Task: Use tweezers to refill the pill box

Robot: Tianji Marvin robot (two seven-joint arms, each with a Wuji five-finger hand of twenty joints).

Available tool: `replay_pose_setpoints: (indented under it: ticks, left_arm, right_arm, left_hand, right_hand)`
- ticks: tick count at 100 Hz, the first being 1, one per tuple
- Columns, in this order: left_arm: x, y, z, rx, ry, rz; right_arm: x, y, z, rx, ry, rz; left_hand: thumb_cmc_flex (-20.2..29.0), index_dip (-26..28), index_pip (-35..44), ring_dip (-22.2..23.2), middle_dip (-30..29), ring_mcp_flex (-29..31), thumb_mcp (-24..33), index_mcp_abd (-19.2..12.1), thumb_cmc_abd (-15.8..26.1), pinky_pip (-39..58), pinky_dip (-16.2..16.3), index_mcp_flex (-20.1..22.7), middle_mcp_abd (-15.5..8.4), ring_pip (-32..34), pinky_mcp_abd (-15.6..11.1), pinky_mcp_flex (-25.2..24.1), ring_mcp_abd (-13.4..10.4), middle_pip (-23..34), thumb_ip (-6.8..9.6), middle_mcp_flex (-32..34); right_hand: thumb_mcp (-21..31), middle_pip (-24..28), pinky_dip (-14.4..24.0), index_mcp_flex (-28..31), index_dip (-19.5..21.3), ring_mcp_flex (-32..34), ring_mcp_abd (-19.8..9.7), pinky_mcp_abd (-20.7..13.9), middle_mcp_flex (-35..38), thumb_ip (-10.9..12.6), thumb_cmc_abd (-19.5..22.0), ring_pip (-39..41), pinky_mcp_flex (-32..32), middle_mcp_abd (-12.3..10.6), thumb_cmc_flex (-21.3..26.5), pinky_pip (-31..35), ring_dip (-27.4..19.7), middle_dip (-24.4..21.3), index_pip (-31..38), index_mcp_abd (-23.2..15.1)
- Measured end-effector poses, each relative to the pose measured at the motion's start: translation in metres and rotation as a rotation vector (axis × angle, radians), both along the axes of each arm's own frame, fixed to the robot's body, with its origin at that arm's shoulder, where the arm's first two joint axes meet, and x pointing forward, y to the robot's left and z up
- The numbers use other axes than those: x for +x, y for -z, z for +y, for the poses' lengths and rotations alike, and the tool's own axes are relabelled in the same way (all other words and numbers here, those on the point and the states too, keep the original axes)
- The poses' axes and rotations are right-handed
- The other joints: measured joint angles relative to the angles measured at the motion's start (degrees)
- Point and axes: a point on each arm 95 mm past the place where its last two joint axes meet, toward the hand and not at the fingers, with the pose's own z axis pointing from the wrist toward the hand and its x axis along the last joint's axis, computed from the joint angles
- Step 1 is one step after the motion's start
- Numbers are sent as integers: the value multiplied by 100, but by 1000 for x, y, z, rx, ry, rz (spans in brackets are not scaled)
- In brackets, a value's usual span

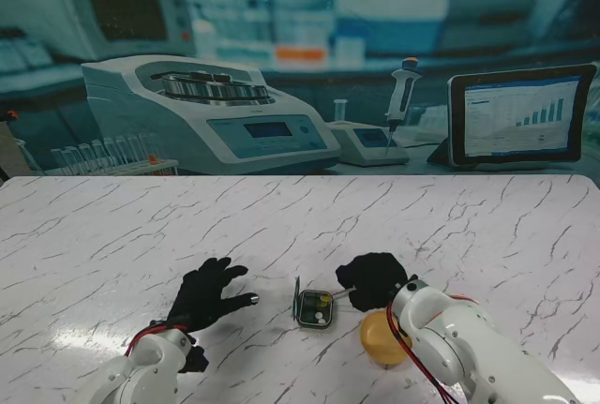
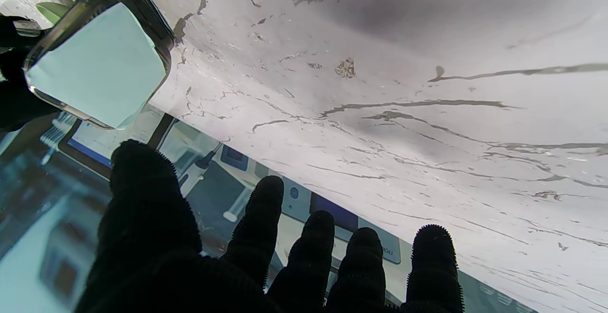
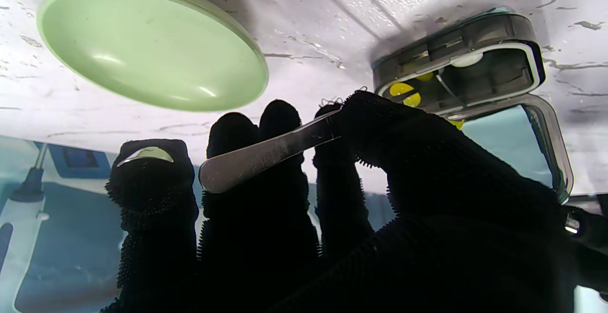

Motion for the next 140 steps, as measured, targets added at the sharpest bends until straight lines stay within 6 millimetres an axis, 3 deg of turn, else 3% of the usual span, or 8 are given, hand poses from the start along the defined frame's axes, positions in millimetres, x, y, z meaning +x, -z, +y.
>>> replay_pose_setpoints:
  ticks: [6, 8, 39, 42, 98, 122, 140]
  left_arm:
    - [0, 0, 0, -1, -1, 1]
    - [0, 0, 0, -1, -1, 1]
    - [-1, 1, 1, -4, -3, 6]
    - [-1, 1, 1, -5, -3, 6]
    - [-1, 0, 2, -6, -4, 8]
    - [0, -1, 3, 2, -4, 1]
    - [0, -3, 2, 15, 3, -8]
  right_arm:
    - [0, 0, 0, 3, -2, 2]
    - [0, 0, 0, 3, -3, 3]
    - [0, 0, 1, 7, -7, 12]
    - [0, 0, 1, 7, -7, 11]
    - [1, -8, 2, 10, -9, -7]
    - [-5, -25, -14, 27, 21, -50]
    - [-17, -41, -39, 41, 55, -90]
  left_hand:
    - [0, 0, 0, 0, 0, 0, 0, 0, 0, 0, 0, 0, 0, 0, 0, 0, 0, 0, 0, 0]
    - [0, 0, 0, 0, 0, 0, 0, 0, 0, 0, 0, 0, 0, 0, 0, 0, 0, 0, 0, 0]
    - [0, 0, 0, 0, 0, 0, 0, -1, 0, 0, 0, 0, 0, 0, 0, 0, 0, 0, 0, 0]
    - [0, 0, 0, 0, 0, 0, 0, -1, 0, 0, 0, 0, 0, 0, 0, 0, 0, 0, 0, 0]
    - [0, 0, 0, 0, 0, 0, 0, -4, 0, 0, 0, 0, 0, 0, 0, 0, 0, 0, 0, 0]
    - [0, 0, 0, 0, 0, 0, 0, -5, 0, 0, 0, 0, 0, 0, 0, 0, 0, 0, 0, 0]
    - [0, 0, 0, 0, 0, 0, 0, -6, 0, 0, 0, 0, 0, 0, 0, 0, 0, 0, 0, 0]
  right_hand:
    - [-30, -39, 0, -6, -45, -13, 3, 0, -2, 0, 0, -7, -24, 4, 8, -38, 0, -38, 0, -26]
    - [-64, -43, 0, -9, -55, -16, 4, 0, -3, -109, 0, -11, -29, 5, 64, -39, 0, -52, -5, -27]
    - [-177, -125, 0, -15, -192, -67, 38, 0, -9, -117, 0, -80, -106, 37, 141, -43, 0, -56, -6, -38]
    - [-178, -126, 0, -18, -200, -67, 39, 0, -9, -232, 0, -80, -108, 38, 172, -43, 0, -56, -6, -42]
    - [-203, -188, -1, -70, -203, -76, 67, 0, -10, -233, 0, -141, -143, 63, 206, -52, 0, -38, -6, -42]
    - [-124, -114, -1, -67, -187, -76, 67, 0, -10, -233, 0, -141, 41, 63, 202, -52, 0, 9, -6, -42]
    - [-77, -99, -2, -67, -125, -8, 67, 0, -3, -233, 0, -141, 59, 63, 184, -51, 0, 18, -6, -42]
